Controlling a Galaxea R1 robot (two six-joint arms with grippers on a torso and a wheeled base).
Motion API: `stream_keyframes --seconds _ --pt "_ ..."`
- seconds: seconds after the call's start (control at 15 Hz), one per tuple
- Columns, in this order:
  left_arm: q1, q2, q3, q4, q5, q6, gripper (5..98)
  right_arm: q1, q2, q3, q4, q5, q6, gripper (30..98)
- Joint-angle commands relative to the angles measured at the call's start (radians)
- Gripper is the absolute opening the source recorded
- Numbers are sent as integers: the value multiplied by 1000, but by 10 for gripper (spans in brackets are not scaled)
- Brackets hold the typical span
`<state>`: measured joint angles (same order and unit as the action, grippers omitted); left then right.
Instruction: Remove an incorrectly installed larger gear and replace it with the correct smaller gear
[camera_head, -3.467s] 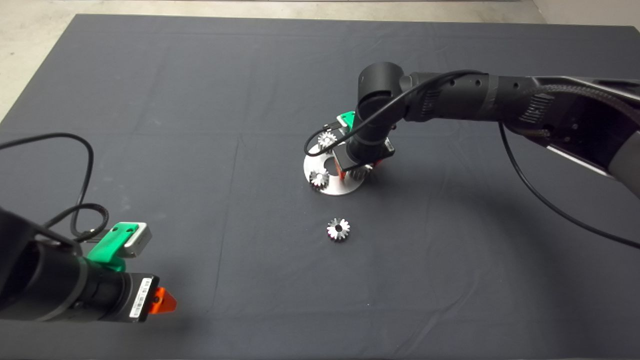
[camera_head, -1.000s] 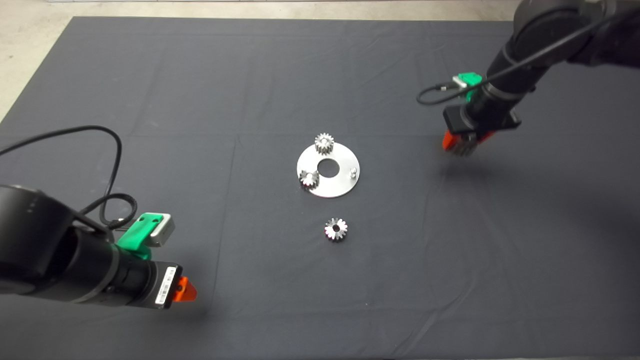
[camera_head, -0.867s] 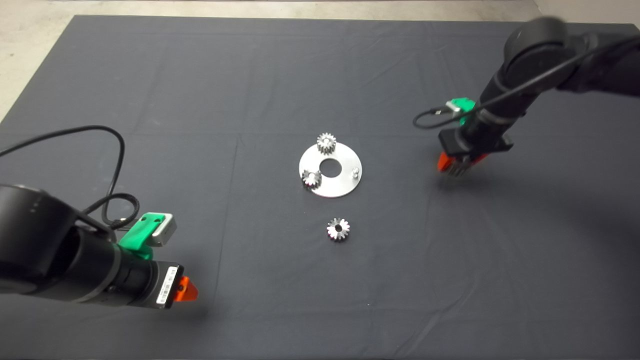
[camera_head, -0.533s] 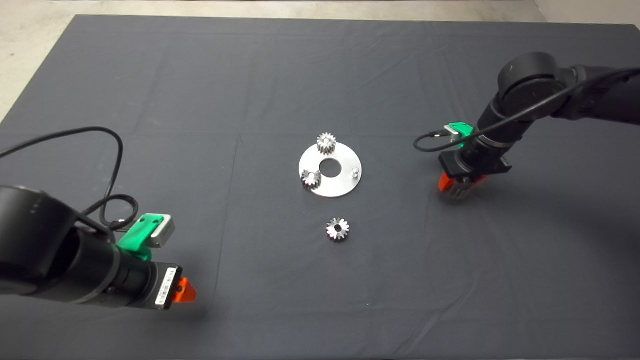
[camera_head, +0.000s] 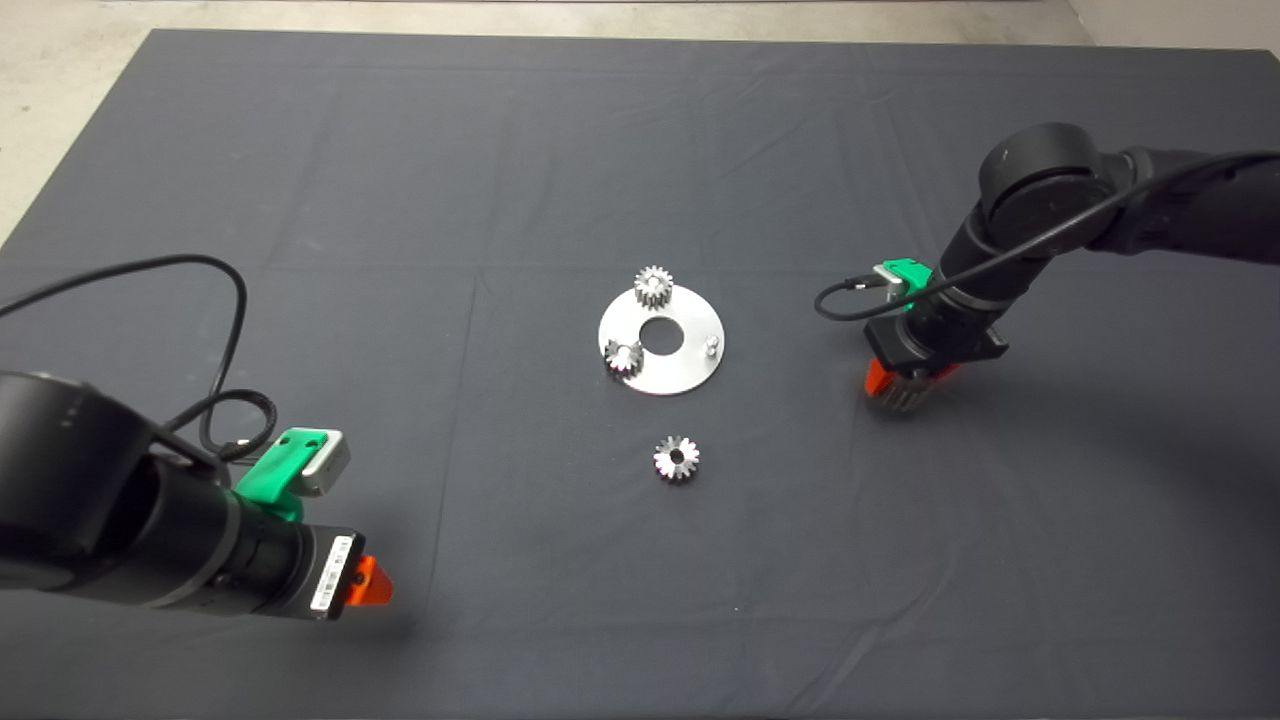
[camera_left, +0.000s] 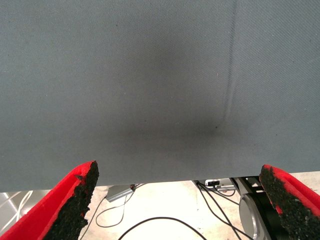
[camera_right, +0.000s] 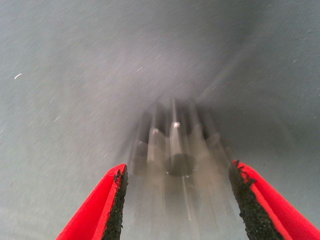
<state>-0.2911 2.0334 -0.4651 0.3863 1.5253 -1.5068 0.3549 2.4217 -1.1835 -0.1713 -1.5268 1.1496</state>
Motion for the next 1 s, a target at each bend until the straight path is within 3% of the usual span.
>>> stream_keyframes --seconds 0.0,0.2,0.33,0.47,0.53,0.73,0.93 --pt "-7 3 -2 5 41 -7 839 29 6 32 24 -115 9 533" --pt "-7 3 -2 5 41 -7 839 35 12 81 29 -115 13 592" --pt "-7 5 -5 5 41 -7 839 88 37 154 32 -113 72 638" --pt "-6 6 -10 5 41 -7 839 181 125 219 62 -113 178 666" --pt "-7 6 -10 5 41 -7 839 216 190 220 92 -112 200 670" --pt "-5 5 -7 5 41 -9 839 268 337 193 115 -110 211 769" --pt "-5 -2 -9 5 41 -9 839 262 458 123 122 -98 223 789"
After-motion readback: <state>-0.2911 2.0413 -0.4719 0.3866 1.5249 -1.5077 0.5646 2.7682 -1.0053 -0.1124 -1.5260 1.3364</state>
